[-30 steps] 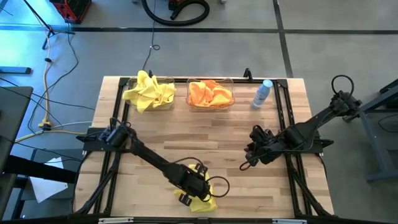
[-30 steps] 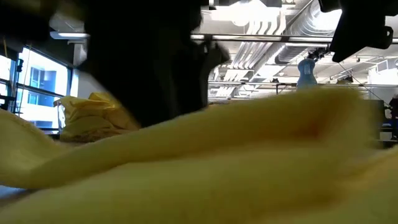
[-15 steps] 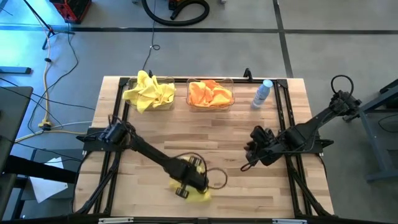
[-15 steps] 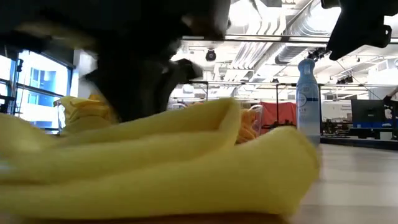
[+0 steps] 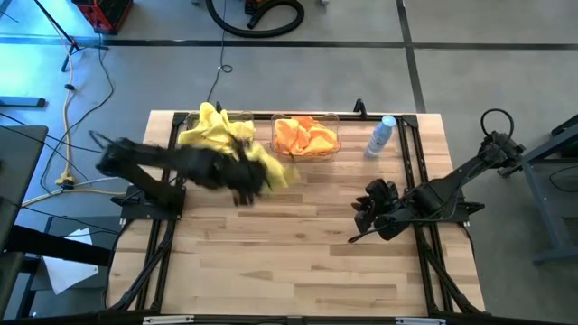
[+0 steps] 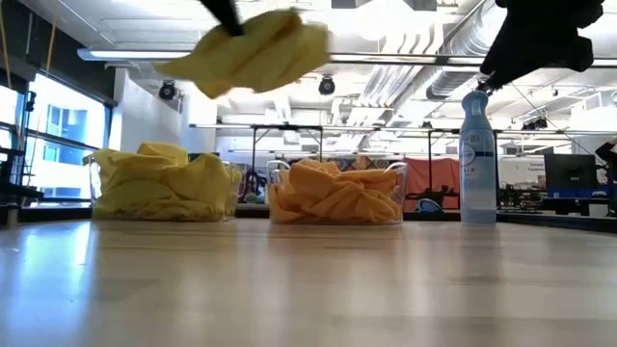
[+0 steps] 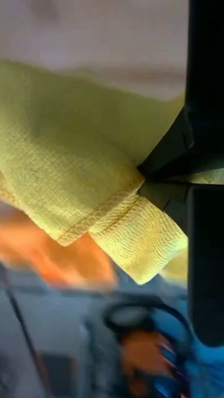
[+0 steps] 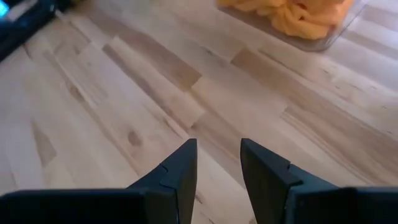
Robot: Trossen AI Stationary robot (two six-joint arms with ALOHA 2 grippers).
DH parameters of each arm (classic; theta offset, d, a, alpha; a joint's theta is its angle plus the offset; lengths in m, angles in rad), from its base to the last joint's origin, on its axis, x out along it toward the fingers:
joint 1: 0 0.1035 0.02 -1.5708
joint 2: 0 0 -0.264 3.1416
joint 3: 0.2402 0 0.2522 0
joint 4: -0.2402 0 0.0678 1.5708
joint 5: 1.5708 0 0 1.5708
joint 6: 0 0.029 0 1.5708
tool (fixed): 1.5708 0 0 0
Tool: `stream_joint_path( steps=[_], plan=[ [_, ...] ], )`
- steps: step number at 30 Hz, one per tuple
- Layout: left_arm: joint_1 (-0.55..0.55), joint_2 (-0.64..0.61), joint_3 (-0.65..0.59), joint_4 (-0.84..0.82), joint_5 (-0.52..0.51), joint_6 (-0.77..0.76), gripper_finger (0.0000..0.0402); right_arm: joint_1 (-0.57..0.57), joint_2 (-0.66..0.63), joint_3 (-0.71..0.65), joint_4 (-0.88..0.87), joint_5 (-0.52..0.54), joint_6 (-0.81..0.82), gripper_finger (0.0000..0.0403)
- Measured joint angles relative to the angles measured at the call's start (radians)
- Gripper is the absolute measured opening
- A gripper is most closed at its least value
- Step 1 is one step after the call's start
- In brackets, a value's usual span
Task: Sort microfiber towel by color & place in baskets
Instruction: Put the yellow microfiber towel into the left transparent bin
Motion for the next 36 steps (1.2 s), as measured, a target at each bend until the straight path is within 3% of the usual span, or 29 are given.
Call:
stream_joint_path(
  steps=[4,8,13,17,23,29,36],
  plan=[
    [0.189,-0.137,0.0,-0.121,-0.06,0.04,0.0,-0.018,0.0,0.0,0.0,0.043,0.055,0.0116],
    [0.436,-0.222,-0.043,-0.104,-0.045,0.134,0.0,-0.048,0.0,0.0,0.0,0.093,0.087,0.0116],
    [0.731,-0.256,-0.175,0.013,0.136,0.334,0.0,-0.1,0.0,0.0,0.0,0.118,0.129,0.0116],
    [0.882,-0.237,-0.339,0.166,0.255,0.459,0.0,-0.142,0.0,0.0,0.009,0.118,0.13,0.0116],
    [0.972,-0.186,-0.538,0.466,0.475,0.56,0.0,-0.206,0.0,0.0,0.032,0.119,0.13,0.0116],
    [0.983,-0.053,-0.643,0.597,0.538,0.573,0.0,-0.261,0.0,0.0,0.075,0.119,0.13,0.0116],
    [0.984,0.096,-0.656,0.656,0.536,0.511,0.0,-0.293,0.0,0.0,0.109,0.117,0.13,0.0116]
  ],
)
